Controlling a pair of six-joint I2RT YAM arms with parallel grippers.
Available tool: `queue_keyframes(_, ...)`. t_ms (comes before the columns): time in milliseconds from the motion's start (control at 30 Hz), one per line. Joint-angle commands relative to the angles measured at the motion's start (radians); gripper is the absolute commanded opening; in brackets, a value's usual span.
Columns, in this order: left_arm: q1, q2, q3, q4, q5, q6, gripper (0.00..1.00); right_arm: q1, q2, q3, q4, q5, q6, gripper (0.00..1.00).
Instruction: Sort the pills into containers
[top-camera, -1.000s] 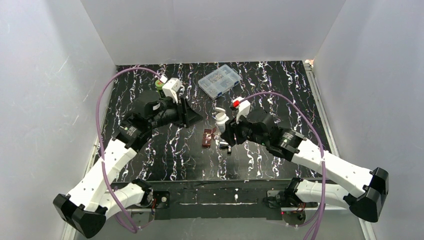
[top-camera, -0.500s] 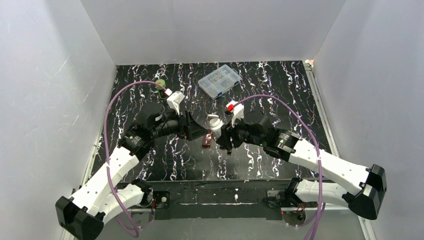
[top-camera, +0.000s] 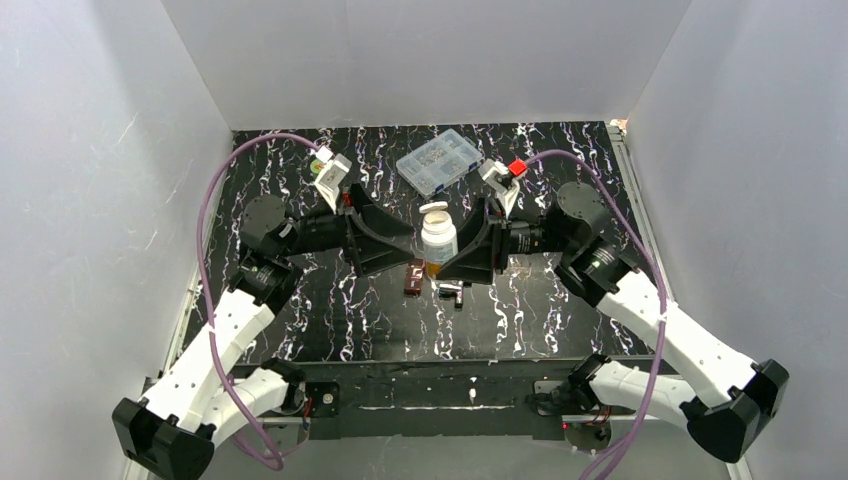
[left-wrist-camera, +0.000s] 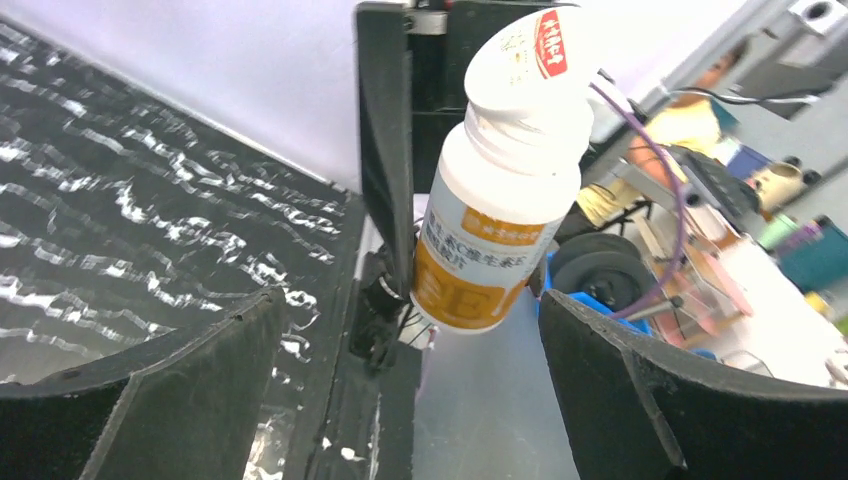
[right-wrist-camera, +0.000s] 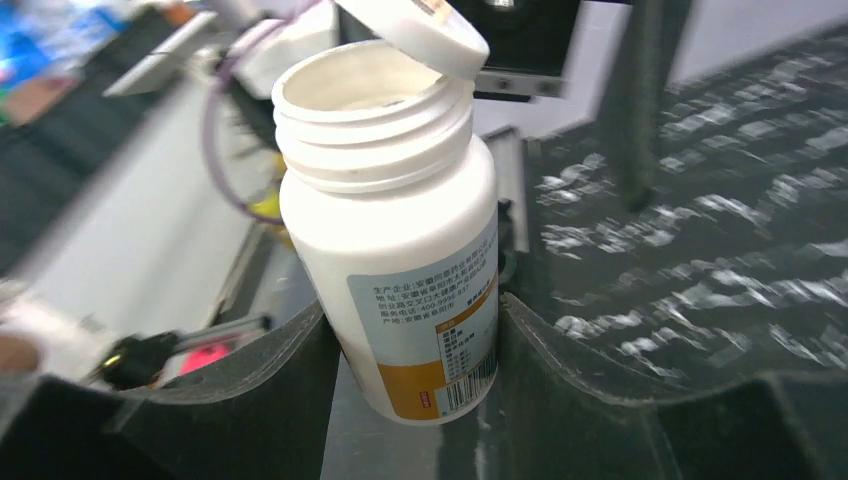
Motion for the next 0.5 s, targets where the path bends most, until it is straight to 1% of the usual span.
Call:
queue_keyframes(0, 0.003, 0.025, 0.063, 0.307, 0.128, -0.168, 0.98, -0.016, 0.072, 0.004, 0.597, -0.364, 0.421, 0.01)
queue_keyframes(167, 0.003, 0.069, 0.078, 0.569, 0.127, -0.33, 0.98, -0.014, 0.178, 0.025, 0.996, -0.398, 0.749, 0.01)
queue_keyframes(267, -0.011, 0.099, 0.108, 0.64, 0.131, -0.358, 0.98, -0.01, 0.241, 0.055, 1.168, -0.393, 0.88, 0.01)
queue_keyframes(367, -0.059, 0.12, 0.14, 0.637, 0.139, -0.344, 0.98, -0.002, 0.28, 0.083, 1.233, -0.379, 0.927, 0.01)
queue_keyframes(467, -0.119, 0.126, 0.161, 0.567, 0.138, -0.266, 0.98, 0.004, 0.293, 0.102, 1.23, -0.371, 0.928, 0.01)
